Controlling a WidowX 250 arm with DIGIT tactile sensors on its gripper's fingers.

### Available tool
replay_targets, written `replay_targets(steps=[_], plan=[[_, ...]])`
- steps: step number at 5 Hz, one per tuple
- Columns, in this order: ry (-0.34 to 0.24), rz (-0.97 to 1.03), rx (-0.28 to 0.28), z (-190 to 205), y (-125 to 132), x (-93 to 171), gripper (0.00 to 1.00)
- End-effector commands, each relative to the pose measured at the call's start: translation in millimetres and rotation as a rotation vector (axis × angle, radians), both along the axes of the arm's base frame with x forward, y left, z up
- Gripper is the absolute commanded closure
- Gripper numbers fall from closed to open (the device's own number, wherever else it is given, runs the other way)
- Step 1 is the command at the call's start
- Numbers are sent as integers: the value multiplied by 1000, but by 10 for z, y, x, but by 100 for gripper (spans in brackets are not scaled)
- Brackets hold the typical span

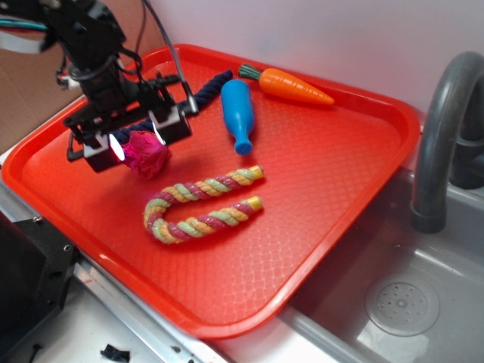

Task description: Grab the red paper.

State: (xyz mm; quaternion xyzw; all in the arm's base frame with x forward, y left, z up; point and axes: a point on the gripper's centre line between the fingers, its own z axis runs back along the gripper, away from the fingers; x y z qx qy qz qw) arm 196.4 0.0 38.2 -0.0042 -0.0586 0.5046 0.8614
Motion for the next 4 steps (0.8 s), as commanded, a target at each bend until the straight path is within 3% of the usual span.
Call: replay_targets(steps=[1,2,3,4], plan=[[6,33,15,-112,193,61,0],[11,23,30,-120,172,49,100],[13,-50,9,3,122,67,100],[33,-300,-33,372,46,160,100]])
